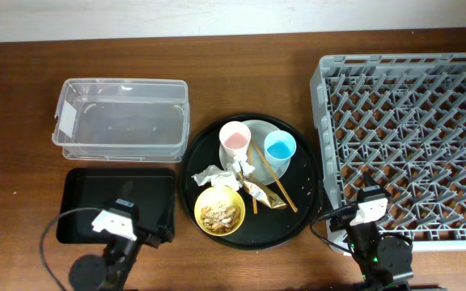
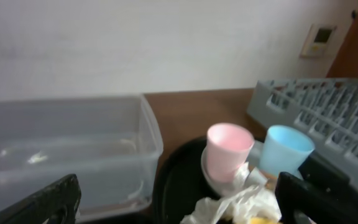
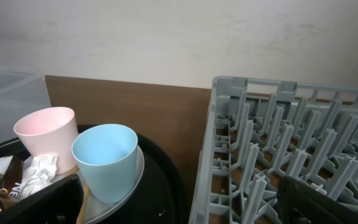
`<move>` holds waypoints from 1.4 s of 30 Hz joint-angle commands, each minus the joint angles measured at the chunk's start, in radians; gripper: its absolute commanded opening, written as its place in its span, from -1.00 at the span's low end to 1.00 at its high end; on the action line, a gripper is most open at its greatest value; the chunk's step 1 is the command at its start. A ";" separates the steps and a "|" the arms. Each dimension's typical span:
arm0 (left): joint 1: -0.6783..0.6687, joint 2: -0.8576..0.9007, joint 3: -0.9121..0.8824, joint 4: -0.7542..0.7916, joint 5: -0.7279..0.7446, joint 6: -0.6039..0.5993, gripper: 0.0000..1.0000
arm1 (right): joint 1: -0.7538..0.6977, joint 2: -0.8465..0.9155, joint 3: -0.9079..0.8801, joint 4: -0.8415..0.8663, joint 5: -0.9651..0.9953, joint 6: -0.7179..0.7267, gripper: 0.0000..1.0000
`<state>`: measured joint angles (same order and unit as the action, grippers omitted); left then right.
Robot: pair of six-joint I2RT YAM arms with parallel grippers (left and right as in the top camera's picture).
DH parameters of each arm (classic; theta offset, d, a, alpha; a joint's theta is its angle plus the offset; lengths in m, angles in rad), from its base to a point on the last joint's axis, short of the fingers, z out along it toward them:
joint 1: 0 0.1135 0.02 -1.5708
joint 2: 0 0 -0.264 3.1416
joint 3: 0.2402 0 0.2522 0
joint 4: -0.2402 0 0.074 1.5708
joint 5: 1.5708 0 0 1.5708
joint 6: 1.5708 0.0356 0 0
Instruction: Sort waste into correct bins and load items into the dishwasher rack
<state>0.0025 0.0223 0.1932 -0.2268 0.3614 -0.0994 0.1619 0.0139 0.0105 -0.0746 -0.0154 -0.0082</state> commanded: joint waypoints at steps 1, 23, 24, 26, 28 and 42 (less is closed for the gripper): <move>0.001 0.047 0.145 -0.060 0.017 -0.009 0.99 | -0.006 -0.008 -0.005 -0.005 0.009 -0.002 0.97; -0.012 0.945 1.001 -0.779 0.260 -0.005 0.02 | -0.006 -0.008 -0.005 -0.005 0.009 -0.002 0.97; -0.026 0.963 1.001 -0.788 0.245 -0.005 0.02 | -0.006 -0.008 -0.005 -0.005 0.009 -0.002 0.97; -0.069 1.001 1.001 -0.816 0.177 -0.006 -0.12 | -0.006 -0.008 -0.005 -0.005 0.009 -0.002 0.97; -0.129 1.038 1.001 -0.843 0.098 -0.014 -0.14 | -0.006 -0.008 -0.005 -0.005 0.009 -0.002 0.97; -0.437 1.423 1.001 -0.767 -0.231 -0.020 0.28 | -0.006 -0.008 -0.005 -0.005 0.009 -0.002 0.96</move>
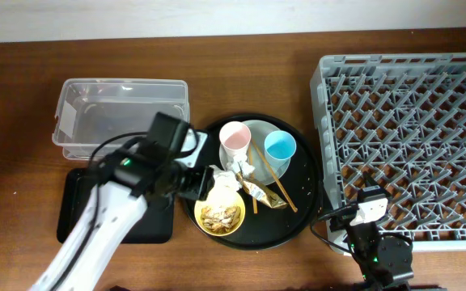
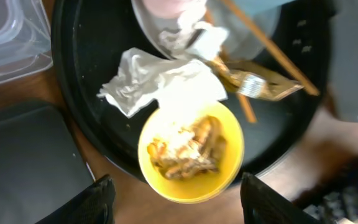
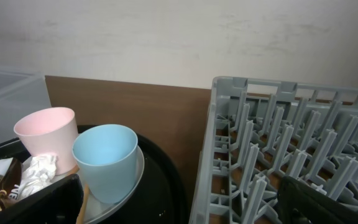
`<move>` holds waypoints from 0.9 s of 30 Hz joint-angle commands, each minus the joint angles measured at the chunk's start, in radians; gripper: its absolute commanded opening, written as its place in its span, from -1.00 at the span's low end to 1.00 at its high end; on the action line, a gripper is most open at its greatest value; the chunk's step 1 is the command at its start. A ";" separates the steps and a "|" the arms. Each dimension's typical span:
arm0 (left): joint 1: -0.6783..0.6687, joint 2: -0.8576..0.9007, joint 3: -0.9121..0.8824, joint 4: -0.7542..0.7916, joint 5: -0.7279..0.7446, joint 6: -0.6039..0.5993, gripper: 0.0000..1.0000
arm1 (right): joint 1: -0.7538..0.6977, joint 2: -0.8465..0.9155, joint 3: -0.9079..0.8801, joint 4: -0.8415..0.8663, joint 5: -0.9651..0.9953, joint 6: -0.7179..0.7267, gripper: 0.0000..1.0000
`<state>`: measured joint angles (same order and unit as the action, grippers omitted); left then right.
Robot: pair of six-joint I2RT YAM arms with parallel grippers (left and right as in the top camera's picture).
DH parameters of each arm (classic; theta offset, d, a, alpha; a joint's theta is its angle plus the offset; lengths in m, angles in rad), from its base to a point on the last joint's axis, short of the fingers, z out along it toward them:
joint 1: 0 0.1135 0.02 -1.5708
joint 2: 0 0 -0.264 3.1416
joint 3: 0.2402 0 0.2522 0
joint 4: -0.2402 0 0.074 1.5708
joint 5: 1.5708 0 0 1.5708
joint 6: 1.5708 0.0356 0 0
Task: Sort waste into correct bins and load items into the dishwasher rack
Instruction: 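Reach the left gripper to the crumpled white tissue and grasp it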
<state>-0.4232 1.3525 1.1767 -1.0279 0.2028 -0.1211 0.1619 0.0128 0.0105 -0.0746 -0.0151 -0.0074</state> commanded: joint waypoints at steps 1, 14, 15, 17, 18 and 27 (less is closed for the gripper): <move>-0.011 0.119 0.017 0.050 -0.072 0.002 0.28 | -0.006 -0.007 -0.005 -0.005 0.008 -0.003 0.97; -0.034 0.294 0.017 0.157 -0.062 0.021 0.31 | -0.006 -0.007 -0.005 -0.005 0.008 -0.003 0.97; -0.038 0.303 0.017 0.165 -0.062 0.021 0.32 | -0.006 -0.007 -0.005 -0.005 0.008 -0.003 0.97; -0.043 0.324 0.017 0.172 -0.062 0.021 0.34 | -0.006 -0.007 -0.005 -0.005 0.008 -0.003 0.97; -0.045 0.337 0.016 0.176 -0.062 0.021 0.34 | -0.006 -0.007 -0.005 -0.005 0.008 -0.003 0.97; -0.045 0.396 0.015 0.205 -0.062 0.021 0.40 | -0.006 -0.007 -0.005 -0.005 0.008 -0.003 0.97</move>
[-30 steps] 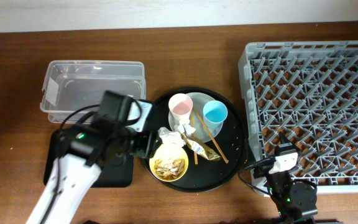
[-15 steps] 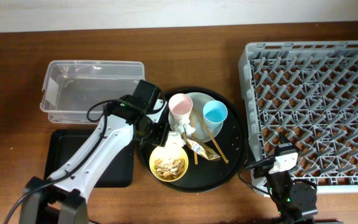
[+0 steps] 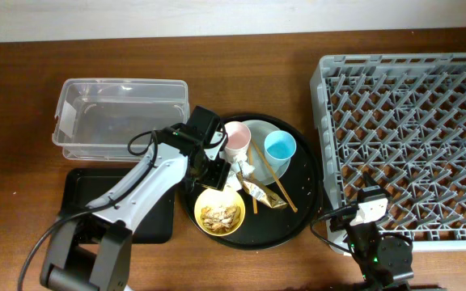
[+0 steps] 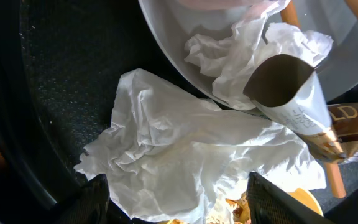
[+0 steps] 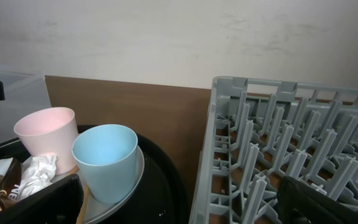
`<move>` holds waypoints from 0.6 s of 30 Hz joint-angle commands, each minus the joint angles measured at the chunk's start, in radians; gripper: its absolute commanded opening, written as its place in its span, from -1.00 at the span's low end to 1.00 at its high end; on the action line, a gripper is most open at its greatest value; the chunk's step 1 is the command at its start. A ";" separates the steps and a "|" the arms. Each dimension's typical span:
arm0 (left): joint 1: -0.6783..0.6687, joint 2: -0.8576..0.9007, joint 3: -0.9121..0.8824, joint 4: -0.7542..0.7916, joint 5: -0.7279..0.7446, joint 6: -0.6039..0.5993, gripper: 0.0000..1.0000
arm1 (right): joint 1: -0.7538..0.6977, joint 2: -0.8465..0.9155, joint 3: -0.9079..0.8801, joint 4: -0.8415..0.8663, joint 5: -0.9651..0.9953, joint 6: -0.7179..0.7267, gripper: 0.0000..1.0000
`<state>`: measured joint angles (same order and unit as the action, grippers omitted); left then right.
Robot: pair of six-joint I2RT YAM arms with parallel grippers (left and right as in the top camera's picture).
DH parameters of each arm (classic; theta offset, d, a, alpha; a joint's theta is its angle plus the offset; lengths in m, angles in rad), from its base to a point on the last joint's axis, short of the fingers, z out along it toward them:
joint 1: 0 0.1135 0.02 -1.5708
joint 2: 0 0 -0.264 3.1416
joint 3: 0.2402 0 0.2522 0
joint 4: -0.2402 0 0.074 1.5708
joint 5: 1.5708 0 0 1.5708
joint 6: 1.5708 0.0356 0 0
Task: Sort waste into correct bins and load items into the dishwasher rack
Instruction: 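Reach the left gripper to the crumpled white tissue and grasp it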
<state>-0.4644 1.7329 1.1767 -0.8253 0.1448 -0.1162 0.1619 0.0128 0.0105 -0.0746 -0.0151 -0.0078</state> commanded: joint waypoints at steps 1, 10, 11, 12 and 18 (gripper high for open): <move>-0.004 0.019 0.015 0.003 -0.004 0.016 0.40 | -0.006 -0.007 -0.005 -0.005 0.008 -0.003 0.97; -0.004 0.021 -0.016 0.050 -0.004 0.015 0.40 | -0.006 -0.007 -0.005 -0.005 0.008 -0.003 0.97; -0.004 0.021 -0.024 0.061 -0.004 0.015 0.41 | -0.006 -0.007 -0.005 -0.005 0.008 -0.003 0.97; -0.004 0.021 -0.031 0.071 -0.004 0.015 0.40 | -0.006 -0.007 -0.005 -0.005 0.008 -0.003 0.97; -0.004 0.021 -0.032 0.065 -0.004 0.016 -0.23 | -0.006 -0.007 -0.005 -0.005 0.008 -0.003 0.97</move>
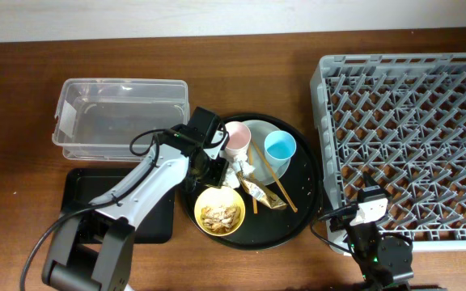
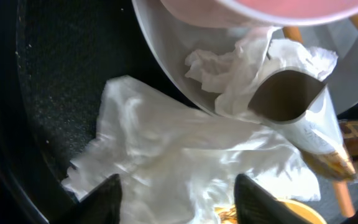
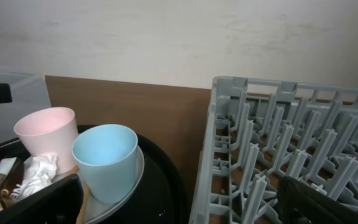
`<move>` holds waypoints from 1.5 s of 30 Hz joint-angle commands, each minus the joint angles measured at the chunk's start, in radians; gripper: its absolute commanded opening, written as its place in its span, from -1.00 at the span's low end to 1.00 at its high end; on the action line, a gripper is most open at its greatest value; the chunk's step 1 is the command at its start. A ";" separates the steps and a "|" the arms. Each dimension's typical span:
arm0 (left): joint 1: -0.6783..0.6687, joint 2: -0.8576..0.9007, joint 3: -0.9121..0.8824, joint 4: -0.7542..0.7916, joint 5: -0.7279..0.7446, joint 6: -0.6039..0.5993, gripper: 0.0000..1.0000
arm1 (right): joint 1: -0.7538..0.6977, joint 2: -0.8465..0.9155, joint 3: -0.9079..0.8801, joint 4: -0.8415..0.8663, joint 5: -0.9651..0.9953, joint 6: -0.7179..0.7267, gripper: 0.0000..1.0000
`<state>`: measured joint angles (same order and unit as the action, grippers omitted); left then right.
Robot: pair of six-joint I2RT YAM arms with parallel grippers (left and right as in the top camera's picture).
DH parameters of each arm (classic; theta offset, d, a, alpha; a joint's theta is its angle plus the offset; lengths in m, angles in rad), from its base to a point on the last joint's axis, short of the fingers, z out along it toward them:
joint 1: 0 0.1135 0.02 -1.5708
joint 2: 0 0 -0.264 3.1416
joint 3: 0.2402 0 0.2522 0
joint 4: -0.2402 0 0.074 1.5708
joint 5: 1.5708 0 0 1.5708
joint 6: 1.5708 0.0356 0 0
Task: Sort waste into correct bins and load items into the dishwasher rack
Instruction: 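Reach the left gripper to the crumpled white tissue and grasp it, then carry the tissue with the left gripper into the clear bin and release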
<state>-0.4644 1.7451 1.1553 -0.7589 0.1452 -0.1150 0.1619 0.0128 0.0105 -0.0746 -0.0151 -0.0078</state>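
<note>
On the round black tray (image 1: pixel 298 214), a crumpled white napkin (image 2: pixel 179 162) lies left of the yellow bowl of food scraps (image 1: pixel 219 212). My left gripper (image 1: pixel 213 171) is low over the napkin and open, with a finger (image 2: pixel 107 200) on either side of it. A pink cup (image 1: pixel 235 138) and a blue cup (image 1: pixel 280 146) stand on a grey plate (image 1: pixel 259 129), with a second napkin, a wrapper (image 1: pixel 261 192) and chopsticks (image 1: pixel 272 178) beside them. My right gripper (image 3: pixel 179 190) rests open near the rack's front left corner.
A clear plastic bin (image 1: pixel 121 119) stands at the back left and a flat black bin (image 1: pixel 83 198) in front of it. The grey dishwasher rack (image 1: pixel 411 137) fills the right side of the table.
My left gripper has come closer down onto the white napkin and its fingers stand a little nearer each other. The right arm has not moved.
Both arms first rested at the table's front edge. Then my left arm was out over the tray, above the yellow bowl and napkin. It was then just above the napkin, and now sits lower with its fingers either side of it.
</note>
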 commanded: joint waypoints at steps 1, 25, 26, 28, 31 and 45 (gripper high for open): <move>-0.004 0.009 -0.010 -0.002 -0.004 0.014 -0.44 | -0.006 -0.007 -0.005 -0.005 0.008 -0.003 0.97; 0.083 -0.132 0.291 -0.189 -0.153 -0.011 -0.99 | -0.006 -0.007 -0.005 -0.005 0.008 -0.003 0.97; 0.107 -0.135 0.291 -0.189 -0.153 -0.022 -0.98 | -0.006 -0.007 -0.005 -0.005 0.008 -0.003 0.97; 0.159 -0.135 0.291 -0.189 -0.153 -0.040 -0.99 | -0.006 -0.007 -0.005 -0.005 0.008 -0.003 0.97; 0.244 -0.135 0.291 -0.188 -0.153 -0.057 -0.99 | -0.006 -0.007 -0.005 -0.005 0.008 -0.003 0.97; 0.467 -0.128 0.283 -0.140 -0.116 -0.097 -0.92 | -0.006 -0.007 -0.005 -0.005 0.008 -0.003 0.97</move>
<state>0.0025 1.6268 1.4261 -0.8974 0.0013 -0.1822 0.1619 0.0128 0.0105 -0.0746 -0.0151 -0.0082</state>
